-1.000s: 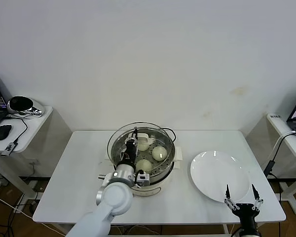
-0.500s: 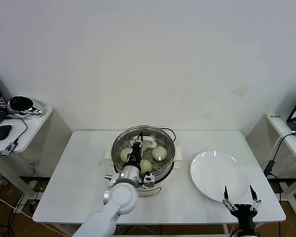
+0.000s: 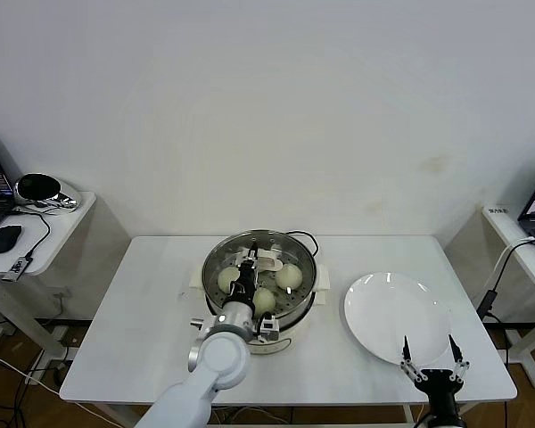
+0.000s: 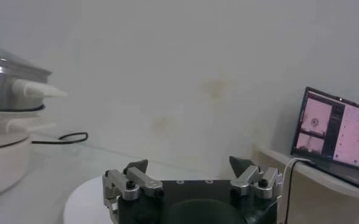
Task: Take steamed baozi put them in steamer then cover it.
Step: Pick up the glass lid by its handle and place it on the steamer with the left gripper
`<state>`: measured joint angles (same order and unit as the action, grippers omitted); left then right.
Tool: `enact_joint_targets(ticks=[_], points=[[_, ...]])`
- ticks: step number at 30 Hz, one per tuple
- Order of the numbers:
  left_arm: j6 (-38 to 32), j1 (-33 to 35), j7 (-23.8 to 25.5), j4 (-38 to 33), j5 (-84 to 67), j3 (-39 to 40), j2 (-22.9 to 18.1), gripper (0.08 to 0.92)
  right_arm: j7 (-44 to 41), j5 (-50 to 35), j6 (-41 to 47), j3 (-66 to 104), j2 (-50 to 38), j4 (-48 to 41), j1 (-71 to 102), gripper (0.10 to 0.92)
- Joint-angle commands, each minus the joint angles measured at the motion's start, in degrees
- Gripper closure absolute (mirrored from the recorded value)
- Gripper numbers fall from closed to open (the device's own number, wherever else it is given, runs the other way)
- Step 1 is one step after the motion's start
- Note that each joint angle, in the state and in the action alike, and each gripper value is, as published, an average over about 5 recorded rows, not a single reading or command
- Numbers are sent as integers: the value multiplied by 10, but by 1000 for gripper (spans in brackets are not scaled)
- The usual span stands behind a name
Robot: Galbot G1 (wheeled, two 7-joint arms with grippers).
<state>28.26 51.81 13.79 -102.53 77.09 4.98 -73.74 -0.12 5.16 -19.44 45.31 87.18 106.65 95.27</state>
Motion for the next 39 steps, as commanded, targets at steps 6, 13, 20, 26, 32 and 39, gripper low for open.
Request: enact_joint_targets(ticks=[6,13,20,26,32,39], points=[[2,2,-1,0,-13,1,-5,868,-1,2,-2,-1,0,0,2,203],[4,14,-14,-13,-33,-6,-6,853,-2,2,-2,-2,0,1,3,203],[-1,73,-33,-90,-66,-25,25,681,-2,4,-2,-3,0,1,4,203],[-13,173,-87,-218,-185,-75,83,508,-2,5,-1,-3,2,0,6,203],[-153,354,-221,-287,-560,-207,106,335,-4,7,0,-8,1,-2,8,203],[-282,509,-278,-262,-834,-350,50,187,-26,-14,12,-38,-28,4,19,203]])
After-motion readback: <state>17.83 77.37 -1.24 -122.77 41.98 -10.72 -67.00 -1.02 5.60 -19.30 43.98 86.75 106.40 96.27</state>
